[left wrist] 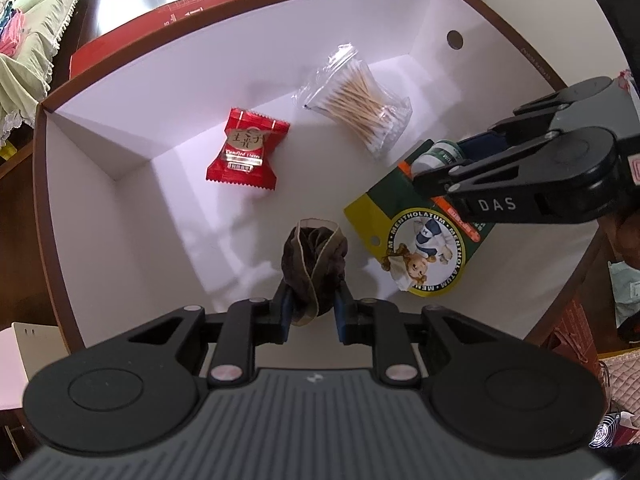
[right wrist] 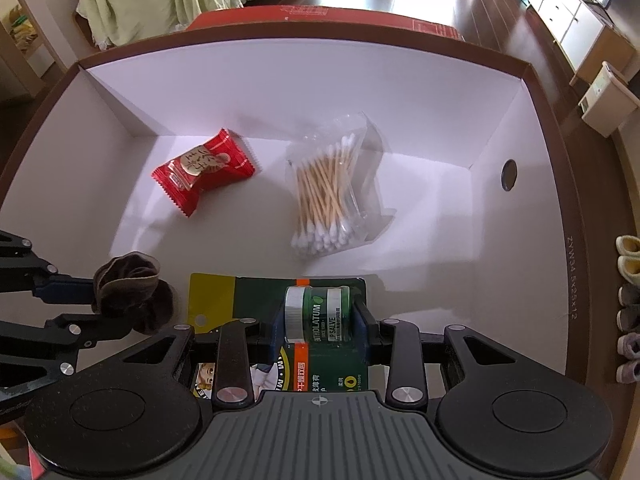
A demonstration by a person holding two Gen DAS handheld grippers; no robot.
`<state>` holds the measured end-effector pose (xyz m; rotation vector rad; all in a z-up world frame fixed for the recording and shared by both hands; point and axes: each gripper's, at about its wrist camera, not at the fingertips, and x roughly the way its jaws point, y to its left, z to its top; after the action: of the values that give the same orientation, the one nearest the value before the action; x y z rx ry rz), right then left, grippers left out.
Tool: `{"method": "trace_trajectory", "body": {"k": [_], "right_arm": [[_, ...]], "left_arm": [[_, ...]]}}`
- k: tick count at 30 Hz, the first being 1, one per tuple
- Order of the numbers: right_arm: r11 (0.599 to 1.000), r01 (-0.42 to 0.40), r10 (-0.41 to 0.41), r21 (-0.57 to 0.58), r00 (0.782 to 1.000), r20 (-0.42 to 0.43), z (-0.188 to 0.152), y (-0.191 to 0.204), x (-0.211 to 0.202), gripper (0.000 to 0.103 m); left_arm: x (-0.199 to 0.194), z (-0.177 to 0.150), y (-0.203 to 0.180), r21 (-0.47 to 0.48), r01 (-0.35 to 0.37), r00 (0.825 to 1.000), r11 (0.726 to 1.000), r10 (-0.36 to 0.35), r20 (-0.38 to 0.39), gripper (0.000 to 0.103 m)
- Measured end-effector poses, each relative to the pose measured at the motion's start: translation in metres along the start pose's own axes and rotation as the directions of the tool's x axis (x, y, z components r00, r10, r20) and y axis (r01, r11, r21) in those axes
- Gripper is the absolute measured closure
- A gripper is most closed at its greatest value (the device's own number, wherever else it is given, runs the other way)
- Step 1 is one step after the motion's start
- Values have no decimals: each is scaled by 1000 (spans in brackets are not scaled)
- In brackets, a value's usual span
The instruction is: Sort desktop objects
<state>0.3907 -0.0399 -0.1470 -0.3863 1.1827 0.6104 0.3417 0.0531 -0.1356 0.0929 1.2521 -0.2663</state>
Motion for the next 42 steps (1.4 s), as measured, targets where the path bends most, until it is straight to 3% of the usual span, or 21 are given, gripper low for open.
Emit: {"method": "trace_trajectory", "body": {"k": [5, 6, 8, 10, 12, 19, 25, 42], "right_arm": [[1000, -16, 17, 24, 999, -39, 2, -2, 3, 69], [999, -21, 23, 29, 999, -50, 2, -2, 4, 52], [999, -20, 21, 33, 999, -32, 0, -1, -1, 14], [999, -27, 27, 25, 1000, -6, -1, 0, -9, 14], [998, -42, 43, 37, 999, -15, -2, 0, -13, 14], [998, -43, 45, 55, 998, -44, -11, 3, -29, 14], [996, -36, 39, 78, 999, -29, -21, 3, -42, 14], [990, -49, 33, 133, 993, 115, -46, 5, -109, 14]], "left_arm": [[5, -2, 2, -5, -11, 1000, 1000, 11, -14, 82], [5, -2, 3, -9, -16, 1000, 1000, 16, -16, 81], [6, -4, 5, -27, -23, 999, 999, 22, -23, 68], [7, -6, 8, -47, -40, 999, 998, 39, -26, 45], [6, -7, 11, -58, -47, 999, 997, 45, -27, 36], [2, -11, 11, -75, -32, 999, 997, 30, -32, 25], [-6, -14, 5, -82, -29, 999, 996, 27, -21, 20], [-54, -22, -9, -106, -30, 997, 994, 37, 66, 19]]}}
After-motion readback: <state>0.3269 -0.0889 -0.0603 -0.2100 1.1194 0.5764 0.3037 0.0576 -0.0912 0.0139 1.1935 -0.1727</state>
